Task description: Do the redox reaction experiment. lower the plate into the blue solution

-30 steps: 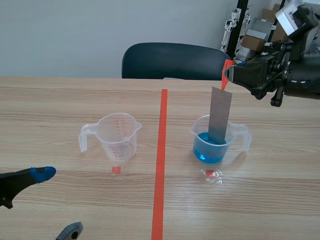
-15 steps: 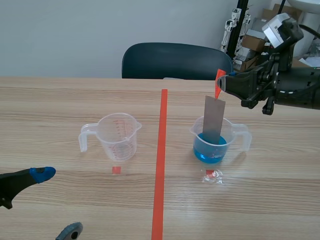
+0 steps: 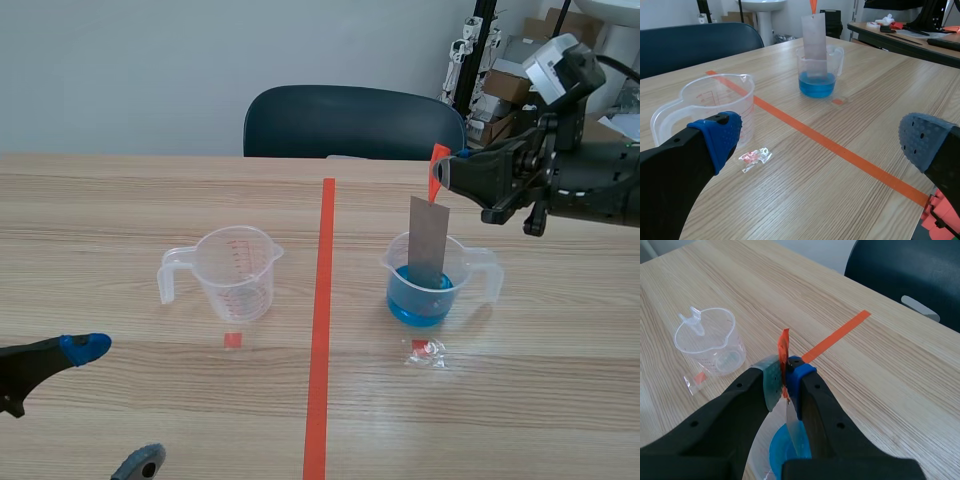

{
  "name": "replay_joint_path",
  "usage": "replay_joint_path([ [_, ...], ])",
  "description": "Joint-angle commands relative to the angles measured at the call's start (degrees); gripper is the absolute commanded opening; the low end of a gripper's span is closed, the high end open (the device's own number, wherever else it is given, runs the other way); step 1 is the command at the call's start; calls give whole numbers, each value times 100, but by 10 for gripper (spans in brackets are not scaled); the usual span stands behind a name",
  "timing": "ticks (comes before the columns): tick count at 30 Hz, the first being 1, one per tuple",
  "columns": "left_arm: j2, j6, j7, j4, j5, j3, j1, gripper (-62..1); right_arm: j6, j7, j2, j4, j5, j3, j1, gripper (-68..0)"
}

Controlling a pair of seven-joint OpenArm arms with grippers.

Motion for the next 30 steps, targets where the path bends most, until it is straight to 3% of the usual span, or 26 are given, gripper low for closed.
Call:
replay_joint_path([
  [1,-35,9,-76,107,-33,0,-13,14,20,4,33,26,-26,22,-7,-671],
  [30,-35,9,-81,107,-35,0,-13,14,42,50,50,28,68,33,-2,-671],
])
